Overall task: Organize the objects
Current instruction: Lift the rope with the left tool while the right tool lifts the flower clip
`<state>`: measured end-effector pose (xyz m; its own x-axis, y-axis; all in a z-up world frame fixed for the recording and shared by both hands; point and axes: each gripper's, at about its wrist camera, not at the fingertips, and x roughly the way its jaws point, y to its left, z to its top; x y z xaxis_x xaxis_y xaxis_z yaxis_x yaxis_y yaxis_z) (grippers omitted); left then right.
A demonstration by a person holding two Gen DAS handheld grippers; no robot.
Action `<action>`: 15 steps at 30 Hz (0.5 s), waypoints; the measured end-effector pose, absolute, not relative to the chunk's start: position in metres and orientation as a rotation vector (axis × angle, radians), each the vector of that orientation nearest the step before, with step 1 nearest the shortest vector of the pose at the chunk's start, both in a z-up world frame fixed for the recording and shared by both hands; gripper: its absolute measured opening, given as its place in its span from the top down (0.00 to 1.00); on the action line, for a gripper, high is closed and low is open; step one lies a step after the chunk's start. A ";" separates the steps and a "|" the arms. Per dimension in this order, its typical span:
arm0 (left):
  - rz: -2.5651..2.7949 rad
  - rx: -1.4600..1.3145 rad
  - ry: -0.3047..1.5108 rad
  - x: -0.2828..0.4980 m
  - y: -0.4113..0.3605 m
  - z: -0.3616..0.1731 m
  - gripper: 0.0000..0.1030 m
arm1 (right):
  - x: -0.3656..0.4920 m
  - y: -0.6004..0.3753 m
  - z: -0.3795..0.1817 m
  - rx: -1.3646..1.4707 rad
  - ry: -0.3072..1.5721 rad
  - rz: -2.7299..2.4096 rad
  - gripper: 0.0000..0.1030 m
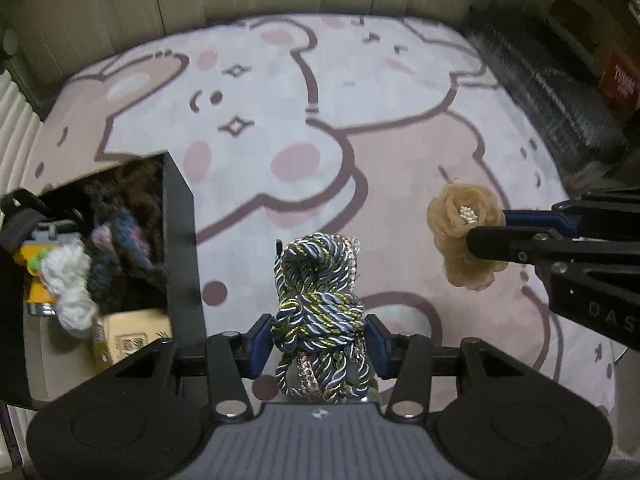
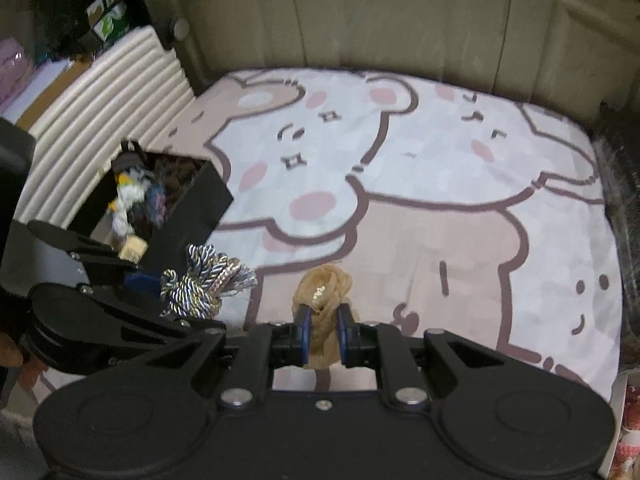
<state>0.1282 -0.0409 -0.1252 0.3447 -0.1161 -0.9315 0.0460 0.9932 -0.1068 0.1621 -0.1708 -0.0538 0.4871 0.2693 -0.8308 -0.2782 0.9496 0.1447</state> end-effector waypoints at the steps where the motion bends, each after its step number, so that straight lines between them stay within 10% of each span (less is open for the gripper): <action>1: -0.103 -0.061 1.200 0.128 -0.041 -0.122 0.52 | 0.162 -0.170 -0.050 -0.004 0.996 0.330 0.86; 15: -0.020 -0.104 1.054 0.108 0.024 -0.074 0.52 | 0.166 -0.136 -0.012 0.084 0.881 0.332 0.86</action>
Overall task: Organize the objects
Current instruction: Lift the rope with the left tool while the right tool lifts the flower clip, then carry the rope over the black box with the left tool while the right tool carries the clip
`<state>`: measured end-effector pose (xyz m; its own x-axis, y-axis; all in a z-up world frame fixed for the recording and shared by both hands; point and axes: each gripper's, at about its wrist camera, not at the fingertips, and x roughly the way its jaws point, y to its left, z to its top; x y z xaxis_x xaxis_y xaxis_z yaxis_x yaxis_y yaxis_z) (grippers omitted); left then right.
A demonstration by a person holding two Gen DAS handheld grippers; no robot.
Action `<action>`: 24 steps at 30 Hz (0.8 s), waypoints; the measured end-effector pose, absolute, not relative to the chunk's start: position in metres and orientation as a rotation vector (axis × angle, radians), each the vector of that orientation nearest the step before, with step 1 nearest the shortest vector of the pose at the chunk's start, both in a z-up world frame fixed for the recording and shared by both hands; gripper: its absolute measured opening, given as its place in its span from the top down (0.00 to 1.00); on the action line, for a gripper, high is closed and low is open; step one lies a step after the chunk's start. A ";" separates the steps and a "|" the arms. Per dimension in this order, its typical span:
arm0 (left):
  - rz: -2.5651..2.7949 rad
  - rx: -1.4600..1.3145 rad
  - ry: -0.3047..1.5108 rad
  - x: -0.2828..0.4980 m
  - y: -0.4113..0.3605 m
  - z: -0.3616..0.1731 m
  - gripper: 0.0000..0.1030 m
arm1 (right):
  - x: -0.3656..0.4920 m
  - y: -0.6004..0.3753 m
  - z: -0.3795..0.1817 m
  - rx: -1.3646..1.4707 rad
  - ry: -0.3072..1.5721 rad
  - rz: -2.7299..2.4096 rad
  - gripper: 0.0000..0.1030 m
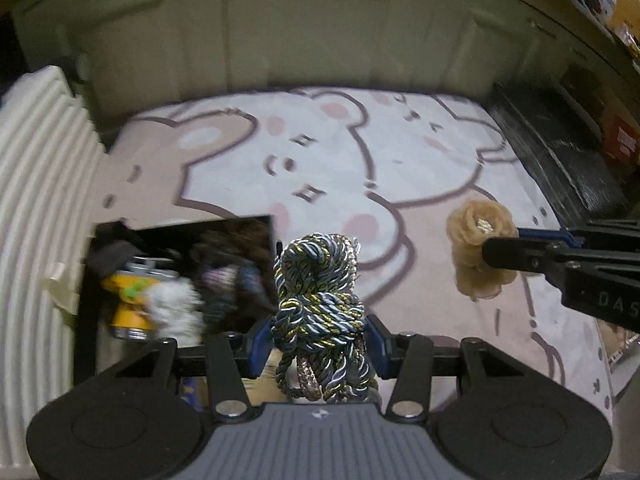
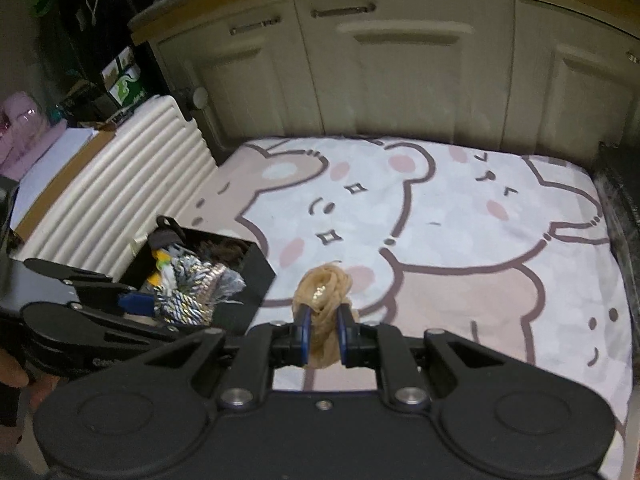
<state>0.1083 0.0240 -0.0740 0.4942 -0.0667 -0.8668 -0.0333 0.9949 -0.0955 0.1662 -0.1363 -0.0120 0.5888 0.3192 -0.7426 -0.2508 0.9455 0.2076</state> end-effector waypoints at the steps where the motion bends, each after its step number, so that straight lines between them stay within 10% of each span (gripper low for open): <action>1: -0.007 -0.104 1.045 0.106 0.031 -0.071 0.52 | 0.168 -0.132 -0.011 0.089 0.878 0.333 0.86; 24: 0.135 0.106 1.027 0.084 0.130 -0.092 0.52 | 0.185 -0.046 -0.016 0.020 0.870 0.452 0.86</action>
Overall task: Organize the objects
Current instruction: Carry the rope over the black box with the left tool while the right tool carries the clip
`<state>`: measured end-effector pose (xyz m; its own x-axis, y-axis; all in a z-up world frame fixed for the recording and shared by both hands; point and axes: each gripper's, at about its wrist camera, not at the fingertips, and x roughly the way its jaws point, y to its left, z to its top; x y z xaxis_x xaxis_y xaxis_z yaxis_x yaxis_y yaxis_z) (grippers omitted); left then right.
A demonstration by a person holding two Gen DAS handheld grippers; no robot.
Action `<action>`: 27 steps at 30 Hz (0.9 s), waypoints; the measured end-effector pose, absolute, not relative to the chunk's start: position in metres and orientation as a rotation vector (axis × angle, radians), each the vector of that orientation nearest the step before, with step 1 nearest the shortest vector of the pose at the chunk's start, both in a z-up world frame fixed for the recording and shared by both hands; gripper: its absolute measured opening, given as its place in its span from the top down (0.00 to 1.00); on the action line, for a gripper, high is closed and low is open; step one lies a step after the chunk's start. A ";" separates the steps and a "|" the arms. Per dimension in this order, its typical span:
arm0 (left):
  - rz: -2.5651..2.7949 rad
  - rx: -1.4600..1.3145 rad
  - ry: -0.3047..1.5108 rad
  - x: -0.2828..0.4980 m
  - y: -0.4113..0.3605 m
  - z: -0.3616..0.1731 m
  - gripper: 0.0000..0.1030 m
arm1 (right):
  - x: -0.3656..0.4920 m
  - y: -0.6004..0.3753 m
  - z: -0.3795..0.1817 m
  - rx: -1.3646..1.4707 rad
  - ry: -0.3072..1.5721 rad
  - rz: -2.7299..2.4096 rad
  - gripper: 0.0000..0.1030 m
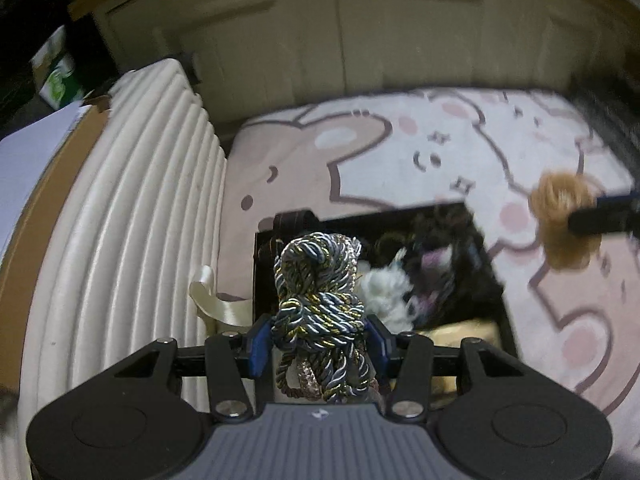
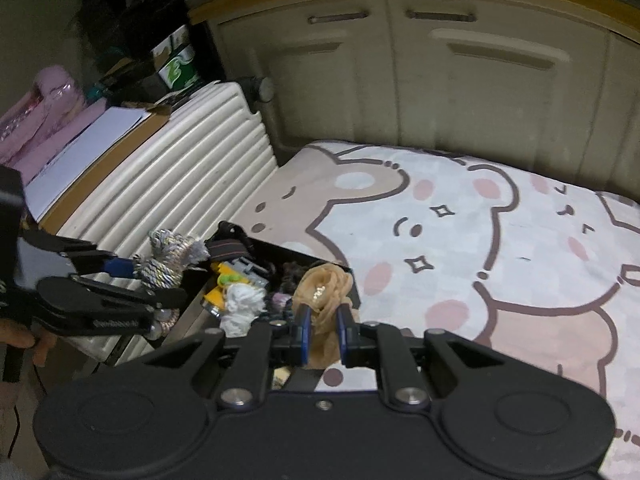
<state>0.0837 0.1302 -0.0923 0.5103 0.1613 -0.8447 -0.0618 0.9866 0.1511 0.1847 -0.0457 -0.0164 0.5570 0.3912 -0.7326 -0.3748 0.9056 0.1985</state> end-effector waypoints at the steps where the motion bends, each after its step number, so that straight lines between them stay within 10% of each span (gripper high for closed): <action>1: 0.122 0.142 1.030 0.083 0.130 -0.097 0.52 | 0.186 -0.043 -0.017 0.016 0.872 0.456 0.86; 14: -0.047 0.273 1.083 0.075 0.129 -0.125 0.51 | 0.193 -0.020 -0.023 0.006 0.879 0.502 0.86; 27: -0.035 0.172 1.134 0.073 0.140 -0.133 0.27 | 0.199 -0.009 -0.028 0.028 0.896 0.533 0.86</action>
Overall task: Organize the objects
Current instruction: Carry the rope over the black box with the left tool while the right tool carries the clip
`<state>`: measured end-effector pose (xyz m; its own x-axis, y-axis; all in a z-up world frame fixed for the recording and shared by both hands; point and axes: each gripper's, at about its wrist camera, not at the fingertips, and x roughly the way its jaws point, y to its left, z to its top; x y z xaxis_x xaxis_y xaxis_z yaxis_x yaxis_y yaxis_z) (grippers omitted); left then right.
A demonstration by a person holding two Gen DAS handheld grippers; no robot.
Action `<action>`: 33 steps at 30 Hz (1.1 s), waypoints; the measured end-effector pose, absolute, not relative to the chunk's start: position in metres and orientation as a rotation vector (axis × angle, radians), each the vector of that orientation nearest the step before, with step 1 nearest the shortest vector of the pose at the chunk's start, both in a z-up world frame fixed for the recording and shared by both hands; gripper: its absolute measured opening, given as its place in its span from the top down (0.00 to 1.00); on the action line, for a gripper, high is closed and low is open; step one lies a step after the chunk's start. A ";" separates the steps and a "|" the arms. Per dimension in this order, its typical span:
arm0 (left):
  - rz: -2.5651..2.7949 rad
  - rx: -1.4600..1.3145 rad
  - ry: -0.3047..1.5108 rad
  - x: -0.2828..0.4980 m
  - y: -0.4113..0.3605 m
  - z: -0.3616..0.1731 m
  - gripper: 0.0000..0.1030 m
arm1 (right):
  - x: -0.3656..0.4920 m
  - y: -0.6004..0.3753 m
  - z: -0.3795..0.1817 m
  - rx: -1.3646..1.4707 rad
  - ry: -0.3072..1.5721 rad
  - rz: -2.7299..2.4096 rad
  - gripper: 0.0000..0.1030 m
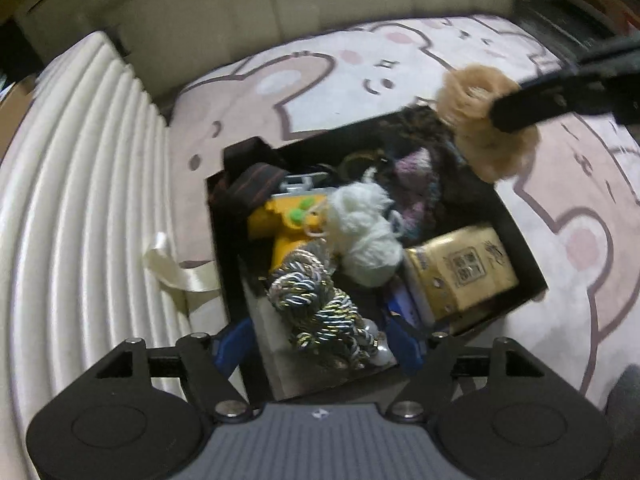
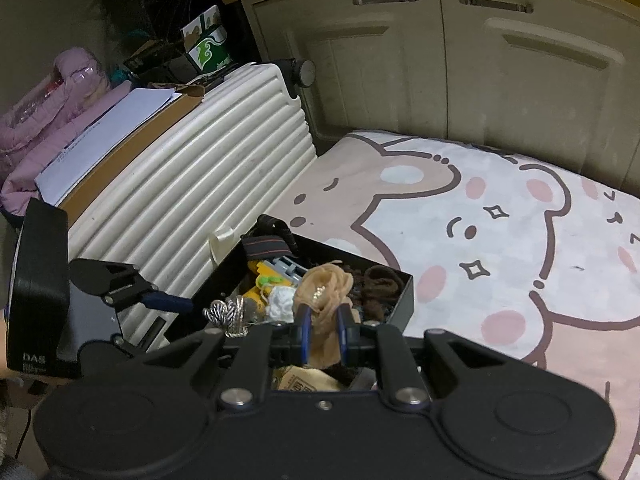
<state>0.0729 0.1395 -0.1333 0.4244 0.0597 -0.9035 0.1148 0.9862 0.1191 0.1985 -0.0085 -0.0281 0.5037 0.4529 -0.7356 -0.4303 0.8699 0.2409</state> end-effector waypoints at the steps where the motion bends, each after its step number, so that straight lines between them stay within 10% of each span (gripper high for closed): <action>1: -0.024 0.151 1.129 0.074 0.142 -0.132 0.27 | 0.199 -0.008 -0.028 0.033 0.899 0.535 0.86; 33: 0.147 0.133 1.156 0.066 0.163 -0.121 0.24 | 0.208 0.053 -0.076 0.028 1.088 0.724 0.86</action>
<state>0.0665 0.1632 -0.1205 0.3951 0.1838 -0.9001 -0.0468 0.9825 0.1800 0.2078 0.0532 -0.0758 0.2612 0.5478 -0.7948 -0.5214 0.7730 0.3615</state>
